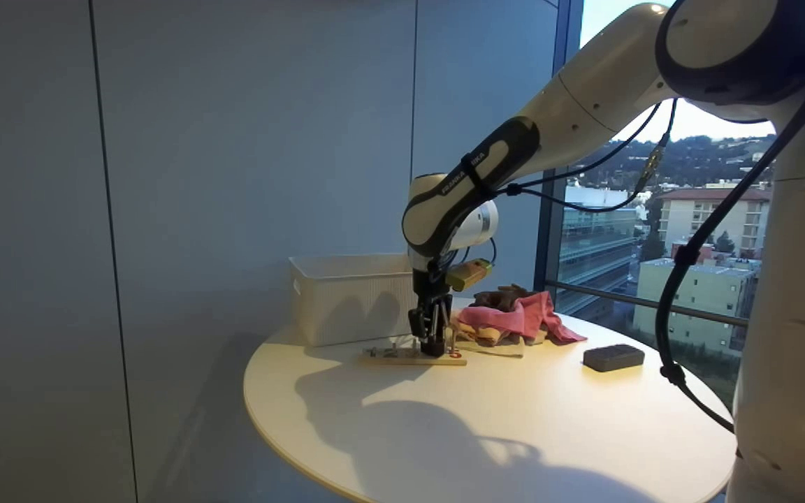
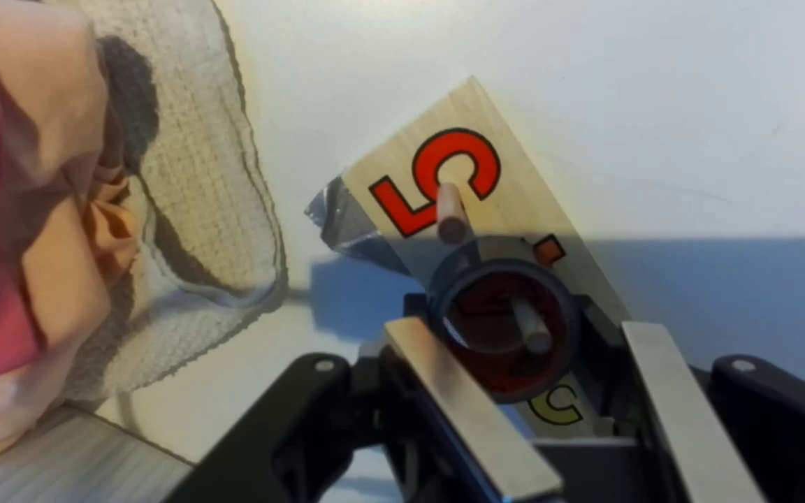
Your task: Move the black item across the object
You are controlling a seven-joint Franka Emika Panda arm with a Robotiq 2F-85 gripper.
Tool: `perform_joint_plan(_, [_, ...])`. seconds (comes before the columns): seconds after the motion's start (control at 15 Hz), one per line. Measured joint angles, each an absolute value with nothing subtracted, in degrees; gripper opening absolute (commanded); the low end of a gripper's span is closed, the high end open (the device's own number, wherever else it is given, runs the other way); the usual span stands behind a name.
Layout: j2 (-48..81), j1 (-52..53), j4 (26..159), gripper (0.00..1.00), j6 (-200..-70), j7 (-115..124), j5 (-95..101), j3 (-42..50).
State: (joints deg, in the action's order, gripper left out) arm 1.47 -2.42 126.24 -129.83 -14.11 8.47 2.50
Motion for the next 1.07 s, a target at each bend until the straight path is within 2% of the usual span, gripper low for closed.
perform_joint_plan(1.07, [-8.51,-3.50,128.29,0.26,-125.59,2.46,15.24,2.39])
